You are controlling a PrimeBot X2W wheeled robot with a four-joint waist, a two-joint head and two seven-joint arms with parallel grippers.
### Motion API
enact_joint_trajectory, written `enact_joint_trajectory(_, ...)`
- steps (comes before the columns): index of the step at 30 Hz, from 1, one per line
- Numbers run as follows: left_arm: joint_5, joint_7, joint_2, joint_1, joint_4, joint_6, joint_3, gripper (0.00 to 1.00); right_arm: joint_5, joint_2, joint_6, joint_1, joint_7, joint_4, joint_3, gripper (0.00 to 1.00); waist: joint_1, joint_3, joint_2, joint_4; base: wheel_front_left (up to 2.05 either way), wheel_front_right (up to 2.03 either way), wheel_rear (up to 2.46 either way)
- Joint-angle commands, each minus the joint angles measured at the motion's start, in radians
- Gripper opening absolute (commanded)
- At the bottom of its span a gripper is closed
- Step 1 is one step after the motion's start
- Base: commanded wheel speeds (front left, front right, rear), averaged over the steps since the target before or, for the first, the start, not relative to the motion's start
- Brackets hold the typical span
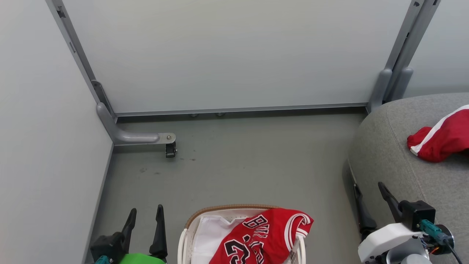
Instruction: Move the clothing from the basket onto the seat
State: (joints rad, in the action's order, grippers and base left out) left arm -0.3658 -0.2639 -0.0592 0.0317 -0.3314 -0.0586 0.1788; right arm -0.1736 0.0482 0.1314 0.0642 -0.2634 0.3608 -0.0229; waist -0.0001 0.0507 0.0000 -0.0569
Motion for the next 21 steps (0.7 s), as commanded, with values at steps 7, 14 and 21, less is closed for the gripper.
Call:
enact_joint_trajectory(7,0.043,-0.001,-0.003,-0.051,-0.020,-0.016,0.032,1.00,0.014,0.004,-0.001,0.032,-0.002,-0.020,-0.039,1.00,0.0001,-0.039,0.0000,0.021,0.00,0.00,0.00)
enact_joint_trajectory(14,0.095,0.024,0.000,-0.204,-0.097,-0.044,0.144,1.00,0.054,0.004,-0.001,0.091,-0.002,-0.069,-0.082,1.00,0.0001,-0.174,0.0000,0.069,0.00,0.00,0.00)
enact_joint_trajectory(21,0.121,0.035,0.006,-0.411,-0.287,-0.065,0.312,1.00,0.078,0.004,-0.001,0.179,-0.002,-0.139,-0.127,1.00,0.0001,-0.348,0.0000,0.146,0.00,0.00,0.00)
